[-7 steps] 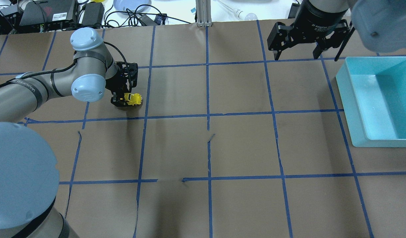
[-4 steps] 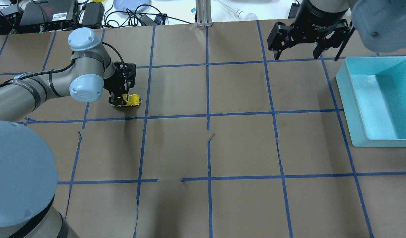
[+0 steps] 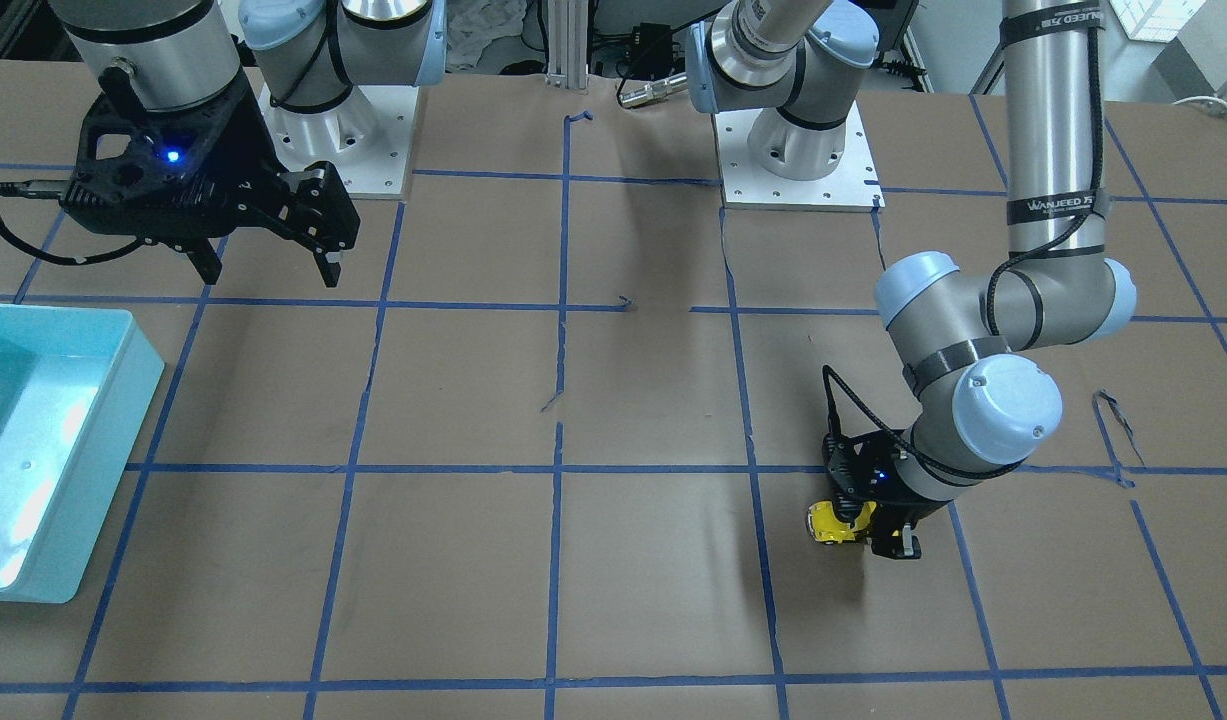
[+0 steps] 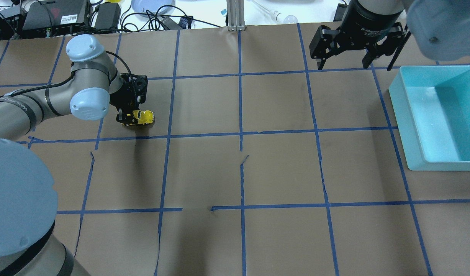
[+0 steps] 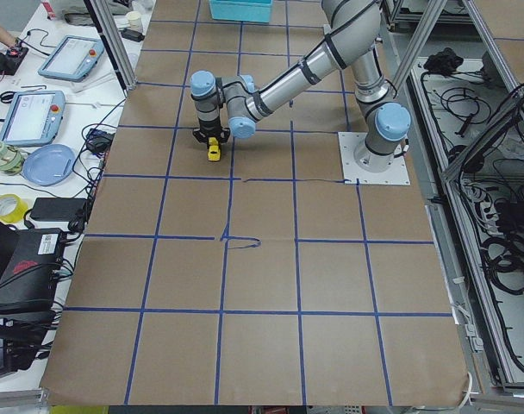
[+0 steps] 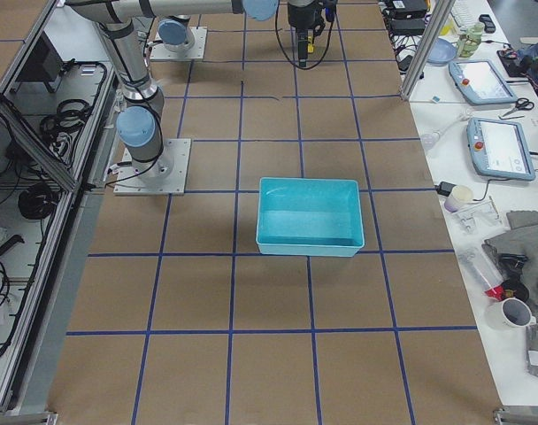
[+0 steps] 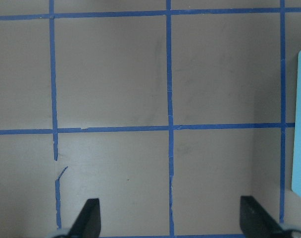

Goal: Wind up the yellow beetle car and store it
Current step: 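Drag the held car backward along the table with the left gripper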

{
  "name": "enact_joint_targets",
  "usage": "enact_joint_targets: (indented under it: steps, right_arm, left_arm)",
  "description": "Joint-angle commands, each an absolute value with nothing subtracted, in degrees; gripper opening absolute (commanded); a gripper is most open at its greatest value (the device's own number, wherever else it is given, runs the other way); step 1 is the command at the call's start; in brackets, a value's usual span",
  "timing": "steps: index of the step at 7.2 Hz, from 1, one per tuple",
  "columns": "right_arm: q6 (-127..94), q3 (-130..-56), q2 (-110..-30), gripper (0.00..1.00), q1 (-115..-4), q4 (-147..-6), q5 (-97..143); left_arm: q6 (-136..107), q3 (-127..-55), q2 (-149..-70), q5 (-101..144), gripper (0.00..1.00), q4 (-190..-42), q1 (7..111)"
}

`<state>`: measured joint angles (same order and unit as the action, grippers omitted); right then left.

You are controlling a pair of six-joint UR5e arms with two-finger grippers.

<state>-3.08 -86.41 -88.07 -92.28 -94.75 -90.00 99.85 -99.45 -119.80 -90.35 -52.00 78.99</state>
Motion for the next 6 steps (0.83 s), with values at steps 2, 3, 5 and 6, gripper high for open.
enact_joint_targets:
  steps: [2, 3, 5, 6]
  right_arm:
    - [-3.08, -86.40, -88.07, 1.00, -92.29, -94.75, -90.00]
    - [-3.08, -86.40, -88.15, 1.00, -92.29, -94.75, -90.00]
    - [-3.08, -86.48, -88.15, 1.00, -92.29, -94.75, -90.00]
    - [-3.08, -86.48, -88.15, 1.00, -92.37, -94.75, -90.00]
  left_arm:
    - [105.01, -99.49, -120.06, -90.35, 0.12, -51.94, 75.51]
    - [106.77, -99.58, -120.06, -90.44, 0.12, -51.94, 74.45]
    - [110.20, -99.58, -120.06, -90.44, 0.12, -51.94, 72.35]
    - [111.17, -99.58, -120.06, -90.44, 0.12, -51.94, 71.81]
